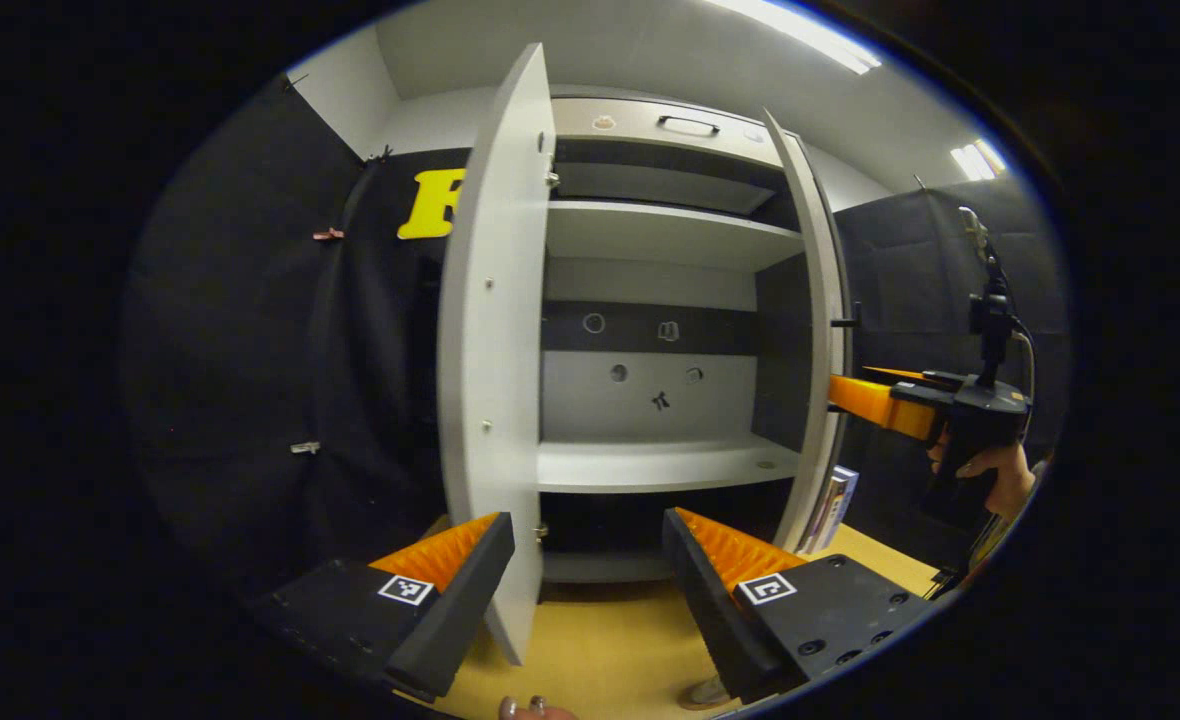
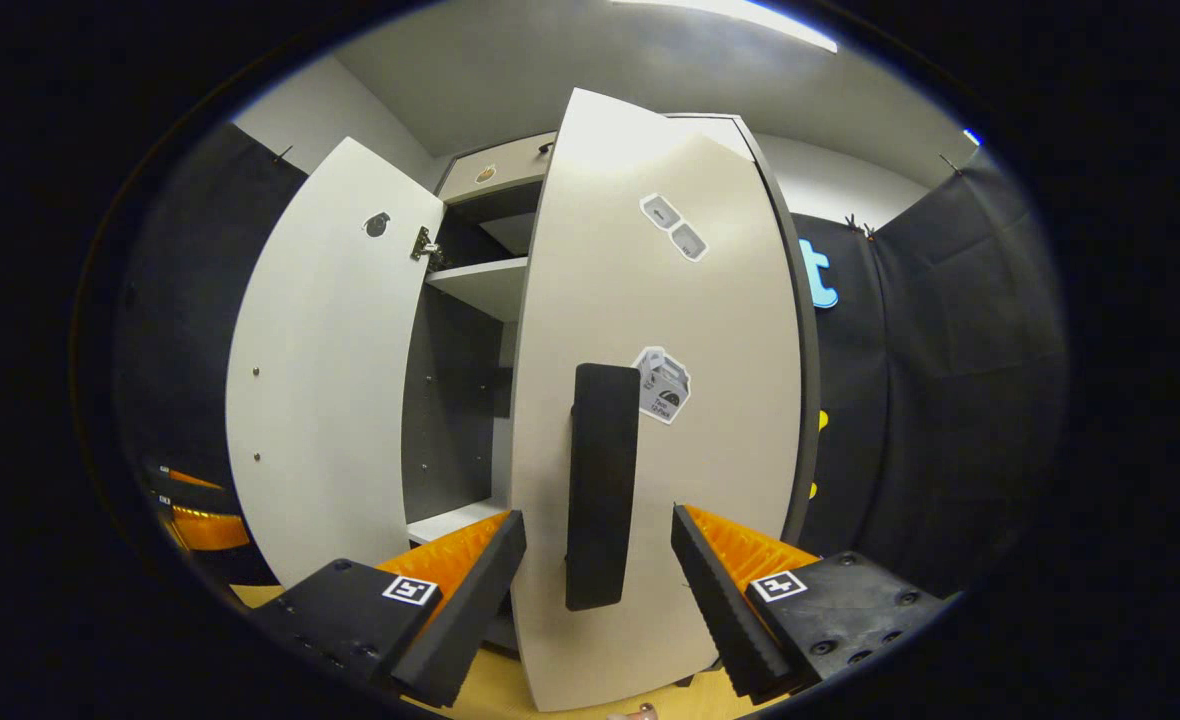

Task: Grasp the bottle in the cabinet with the left hand and place it on the coaster, then close the right door with the right hand and the left door with the left hand.

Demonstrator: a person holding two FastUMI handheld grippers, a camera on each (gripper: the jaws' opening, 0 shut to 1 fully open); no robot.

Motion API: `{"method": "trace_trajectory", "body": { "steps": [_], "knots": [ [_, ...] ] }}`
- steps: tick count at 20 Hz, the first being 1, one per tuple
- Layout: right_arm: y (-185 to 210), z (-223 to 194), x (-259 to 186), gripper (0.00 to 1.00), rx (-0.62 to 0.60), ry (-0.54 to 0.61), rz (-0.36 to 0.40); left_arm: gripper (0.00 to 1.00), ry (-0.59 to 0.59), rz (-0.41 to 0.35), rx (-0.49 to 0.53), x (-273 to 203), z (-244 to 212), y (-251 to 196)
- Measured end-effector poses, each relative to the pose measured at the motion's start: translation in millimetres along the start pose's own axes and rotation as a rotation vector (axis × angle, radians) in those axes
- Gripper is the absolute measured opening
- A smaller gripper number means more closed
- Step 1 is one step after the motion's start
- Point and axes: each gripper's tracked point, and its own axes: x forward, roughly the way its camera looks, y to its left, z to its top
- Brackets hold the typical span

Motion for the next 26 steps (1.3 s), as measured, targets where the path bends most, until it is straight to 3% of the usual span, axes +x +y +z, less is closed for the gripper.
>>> {"method": "trace_trajectory", "body": {
  "steps": [4, 12, 18, 23, 26],
  "knots": [
    [-1, 2, -25, 0.97, -0.027, -0.003, -0.069, 0.95, -0.035, 0.046, 0.033, 1, 20, 55],
    [13, -4, -49, 0.97, -0.029, 0.039, -0.172, 0.94, -0.126, -0.008, 0.120, 23, 59, 97],
    [16, -2, -60, 0.97, -0.040, 0.045, -0.214, 0.95, -0.167, -0.060, 0.097, 37, 69, 97],
    [10, -4, -67, 0.97, -0.031, 0.062, -0.257, 0.93, -0.180, -0.067, 0.185, 40, 75, 94],
    [10, -4, -67, 0.97, -0.033, 0.062, -0.258, 0.92, -0.182, -0.076, 0.150, 41, 73, 88]
  ]
}}
